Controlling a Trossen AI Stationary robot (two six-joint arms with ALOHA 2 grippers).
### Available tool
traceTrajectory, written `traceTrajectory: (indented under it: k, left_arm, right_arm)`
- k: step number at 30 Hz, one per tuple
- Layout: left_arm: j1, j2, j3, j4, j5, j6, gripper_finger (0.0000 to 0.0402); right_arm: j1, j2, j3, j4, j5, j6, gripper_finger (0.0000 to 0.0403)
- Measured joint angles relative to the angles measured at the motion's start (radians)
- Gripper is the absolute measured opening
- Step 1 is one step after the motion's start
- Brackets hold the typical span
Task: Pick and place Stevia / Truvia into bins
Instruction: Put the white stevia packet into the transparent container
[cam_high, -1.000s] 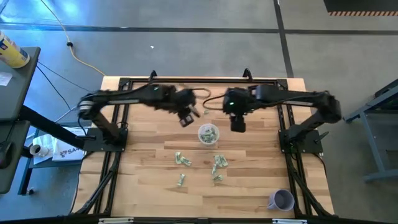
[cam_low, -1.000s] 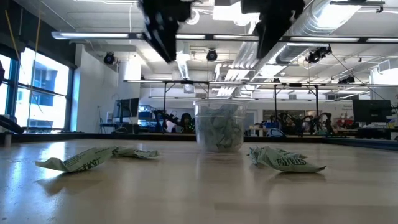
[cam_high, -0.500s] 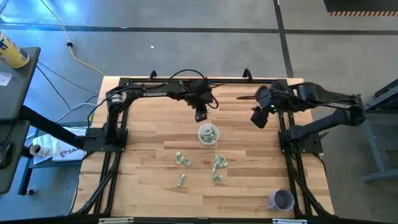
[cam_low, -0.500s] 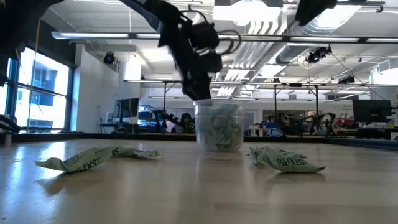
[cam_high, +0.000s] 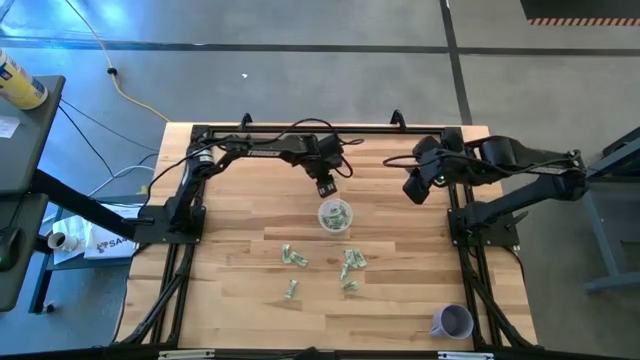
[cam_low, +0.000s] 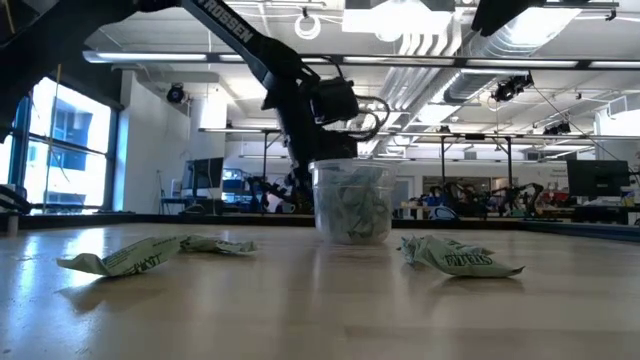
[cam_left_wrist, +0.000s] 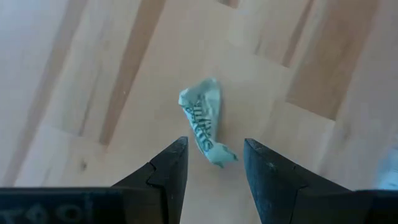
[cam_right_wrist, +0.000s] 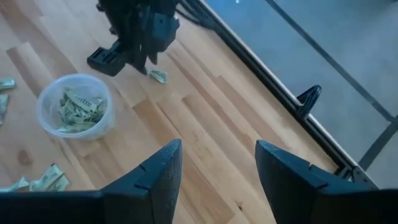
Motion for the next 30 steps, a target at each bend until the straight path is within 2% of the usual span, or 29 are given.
traceTrajectory:
  k: [8,11,18,21,24,28,30]
  left_arm:
    - [0.000,0.055,0.003,0.003,0.006,-0.001,0.0187]
    - [0.000,0.057,0.003,0.009,-0.001,-0.002,0.0175]
    - [0.000,0.068,0.050,0.061,-0.001,0.001,0.0120]
    - [0.006,0.067,0.057,0.093,0.032,0.008,0.0100]
    - [0.010,0.077,0.057,0.080,0.084,0.039,0.0075]
    - [0.006,0.080,0.056,0.040,0.088,0.114,0.0027]
    - [0.006,0.080,0.057,0.025,0.088,0.126,0.0021]
  right_arm:
    - [-0.003,0.000,0.000,0.000,0.037,-0.006,0.0193]
    - [-0.003,0.000,0.000,0.000,0.037,-0.006,0.0193]
    - [-0.003,0.000,0.000,-0.003,0.040,-0.004,0.0192]
    - [-0.003,0.000,0.000,-0.004,0.041,-0.003,0.0193]
    - [-0.003,0.000,0.000,-0.007,0.041,-0.003,0.0192]
    - [-0.003,0.000,0.000,-0.007,0.041,-0.003,0.0192]
    - [-0.003,0.000,0.000,-0.008,0.041,-0.003,0.0193]
